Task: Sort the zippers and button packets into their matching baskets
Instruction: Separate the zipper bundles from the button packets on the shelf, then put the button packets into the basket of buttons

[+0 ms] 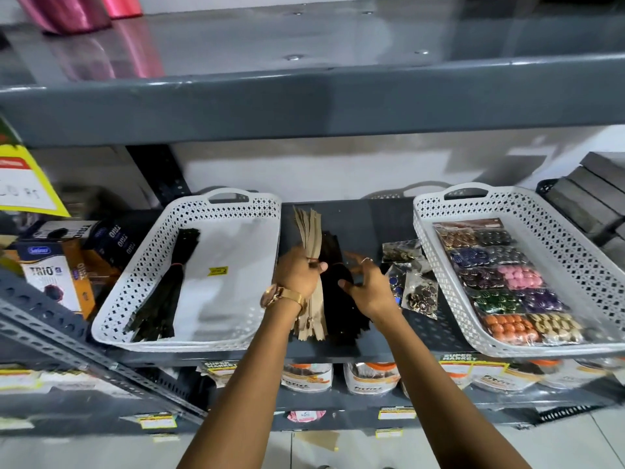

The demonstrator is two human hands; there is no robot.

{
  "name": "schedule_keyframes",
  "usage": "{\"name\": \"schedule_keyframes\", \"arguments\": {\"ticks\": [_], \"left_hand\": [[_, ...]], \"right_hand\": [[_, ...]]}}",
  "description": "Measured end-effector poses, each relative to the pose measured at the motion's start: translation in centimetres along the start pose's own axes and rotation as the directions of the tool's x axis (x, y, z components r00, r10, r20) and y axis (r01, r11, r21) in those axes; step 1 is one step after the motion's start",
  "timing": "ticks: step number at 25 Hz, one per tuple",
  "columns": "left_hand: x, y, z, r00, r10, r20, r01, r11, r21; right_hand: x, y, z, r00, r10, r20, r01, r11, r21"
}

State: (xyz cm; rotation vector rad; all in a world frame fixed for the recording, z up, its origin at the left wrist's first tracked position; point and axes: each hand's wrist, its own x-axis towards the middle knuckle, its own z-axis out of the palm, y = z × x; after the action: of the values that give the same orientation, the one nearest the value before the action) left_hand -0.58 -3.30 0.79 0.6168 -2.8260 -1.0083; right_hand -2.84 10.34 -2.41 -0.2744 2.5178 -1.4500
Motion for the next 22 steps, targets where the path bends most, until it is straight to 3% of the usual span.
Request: {"name": "schedule_keyframes", "arguments": {"ticks": [5, 8, 11, 14, 16, 19, 22], "left_hand": [[0.8, -0.7, 3.2, 0.997, -0.071, 0.028, 0.053, 0.907, 0.418], [-0.1, -1.2, 4.2, 0.995, -0.01, -0.095, 0.063, 0.818, 0.571], [-0.4, -0.8, 4.1, 0.993, 0.023, -0.114, 0.048, 0.815, 0.578], [0.0, 0.7, 3.9, 0.951, 0.287, -0.113, -0.203, 0.858, 0.473], [-0.2, 2.5, 4.1, 0.924, 0.376, -0.06, -0.334, 0.875, 0.351], [-0.6, 4.7, 5.9, 0.931, 0.359, 0.062, -0.363, 0.901, 0.237], [-0.5, 5.7, 8.0, 0.919, 0.3, 0.257, -0.374, 0.868, 0.326]], "right_hand": [[0.5, 0.0, 1.8, 0.999, 0.026, 0.027, -0.018, 0.965, -0.262], [0.6, -0.9, 1.8, 0.998, 0.062, -0.004, -0.056, 0.873, -0.484], [0.9, -1.7, 0.6, 1.0, 0.015, 0.022, 0.002, 0.789, -0.615], [3.2, -2.1, -2.9, 0.998, -0.063, -0.007, 0.037, 0.679, -0.733], [5.1, -2.3, -6.1, 0.997, -0.073, -0.038, 0.009, 0.554, -0.832], [7.2, -2.1, -8.8, 0.998, 0.012, 0.066, 0.059, 0.326, -0.944], [8.8, -1.1, -8.6, 0.978, 0.09, 0.189, 0.178, 0.115, -0.977]]}}
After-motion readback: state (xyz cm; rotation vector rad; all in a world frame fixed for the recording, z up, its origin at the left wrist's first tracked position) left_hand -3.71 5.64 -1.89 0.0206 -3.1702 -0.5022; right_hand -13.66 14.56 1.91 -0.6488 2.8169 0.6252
